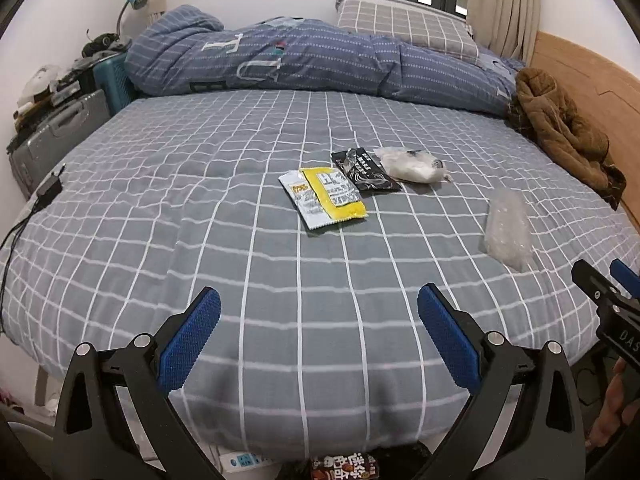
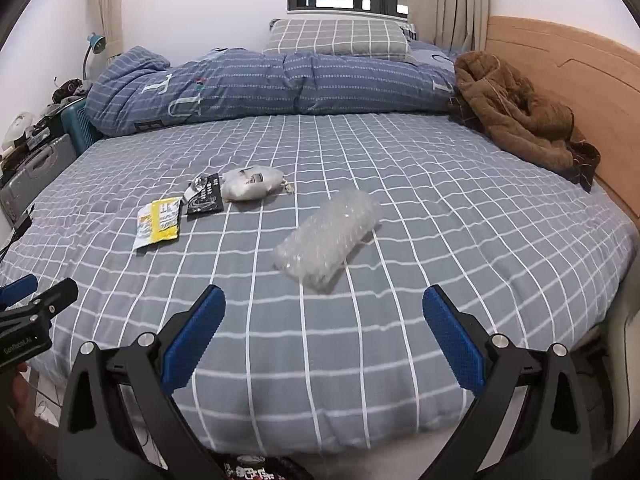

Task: Collect trash
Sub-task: 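Raise both tools back up toward the remaining trash on the bed, then grasp the clear bubble wrap with the right tool while the left tool grasps the yellow wrapper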

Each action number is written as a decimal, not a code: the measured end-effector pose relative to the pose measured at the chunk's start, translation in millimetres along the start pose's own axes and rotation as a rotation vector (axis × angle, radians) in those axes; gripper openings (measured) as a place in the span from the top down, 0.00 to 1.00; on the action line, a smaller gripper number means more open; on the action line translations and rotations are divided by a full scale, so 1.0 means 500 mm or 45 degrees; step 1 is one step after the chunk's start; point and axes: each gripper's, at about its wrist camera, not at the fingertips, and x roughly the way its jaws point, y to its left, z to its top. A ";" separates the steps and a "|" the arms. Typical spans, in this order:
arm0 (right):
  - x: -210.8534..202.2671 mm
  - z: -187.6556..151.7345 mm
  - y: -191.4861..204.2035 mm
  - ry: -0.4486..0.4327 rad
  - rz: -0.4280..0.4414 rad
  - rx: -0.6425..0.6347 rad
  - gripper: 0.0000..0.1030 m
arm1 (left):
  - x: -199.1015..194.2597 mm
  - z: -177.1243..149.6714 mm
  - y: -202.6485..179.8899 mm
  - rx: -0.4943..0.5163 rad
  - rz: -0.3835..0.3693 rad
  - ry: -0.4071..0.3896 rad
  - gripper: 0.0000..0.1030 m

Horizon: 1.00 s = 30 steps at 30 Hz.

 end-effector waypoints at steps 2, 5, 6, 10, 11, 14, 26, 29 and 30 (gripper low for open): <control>0.018 0.013 0.003 0.007 0.001 0.000 0.08 | 0.024 0.017 -0.002 0.008 0.006 0.003 0.06; 0.047 0.033 0.009 0.016 0.001 -0.005 0.08 | 0.062 0.039 -0.004 0.008 0.008 0.018 0.06; 0.058 0.040 0.011 0.019 -0.001 -0.009 0.08 | 0.075 0.046 -0.004 0.003 0.008 0.024 0.06; 0.104 0.064 0.010 0.043 -0.009 0.003 0.08 | 0.135 0.085 -0.008 -0.001 0.012 0.039 0.06; 0.114 0.068 0.009 0.050 -0.012 0.007 0.08 | 0.145 0.090 -0.009 -0.002 0.011 0.040 0.06; 0.156 0.084 0.006 0.086 -0.031 0.017 0.08 | 0.186 0.114 -0.011 0.001 0.017 0.054 0.06; 0.288 0.116 -0.032 0.220 -0.036 0.088 0.12 | 0.341 0.183 -0.022 0.035 0.072 0.126 0.06; 0.313 0.116 -0.030 0.255 -0.044 0.084 0.12 | 0.376 0.192 -0.024 0.047 0.097 0.170 0.06; 0.319 0.117 -0.029 0.264 -0.047 0.081 0.12 | 0.387 0.193 -0.024 0.055 0.110 0.190 0.06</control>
